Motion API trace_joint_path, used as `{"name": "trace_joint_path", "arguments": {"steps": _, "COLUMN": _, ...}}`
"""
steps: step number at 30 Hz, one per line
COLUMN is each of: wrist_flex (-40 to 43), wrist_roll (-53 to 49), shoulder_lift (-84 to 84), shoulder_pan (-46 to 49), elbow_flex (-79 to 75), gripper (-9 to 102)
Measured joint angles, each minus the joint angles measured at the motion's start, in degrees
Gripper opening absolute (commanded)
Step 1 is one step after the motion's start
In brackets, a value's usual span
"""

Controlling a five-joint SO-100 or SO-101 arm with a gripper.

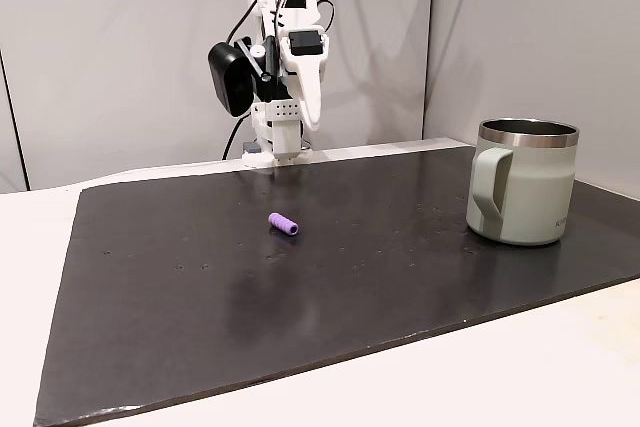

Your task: Grasp a pengrip and put it in the cup.

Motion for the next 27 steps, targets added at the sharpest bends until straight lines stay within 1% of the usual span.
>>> {"name": "trace_joint_path", "arguments": {"steps": 5, "wrist_flex": 1.1, "wrist_roll": 3.3, "shoulder_lift": -10.9, "shoulder_pan": 4.0, "elbow_flex": -9.8, "gripper": 0}}
{"name": "trace_joint_path", "arguments": {"steps": 10, "wrist_flex": 5.7, "wrist_roll": 9.6, "shoulder_lift": -21.5, "shoulder_pan": 7.2, "elbow_flex": -20.7, "gripper": 0}}
{"name": "trace_joint_path", "arguments": {"steps": 14, "wrist_flex": 10.3, "wrist_roll": 14.6, "shoulder_lift": -29.3, "shoulder_pan": 7.7, "elbow_flex": -28.8, "gripper": 0}}
{"name": "trace_joint_path", "arguments": {"steps": 22, "wrist_flex": 17.9, "wrist_roll": 26.1, "shoulder_lift": -32.8, "shoulder_pan": 3.7, "elbow_flex": -34.9, "gripper": 0}}
{"name": "trace_joint_path", "arguments": {"steps": 27, "wrist_flex": 20.7, "wrist_roll": 30.1, "shoulder_lift": -33.8, "shoulder_pan": 4.4, "elbow_flex": -36.4, "gripper": 0}}
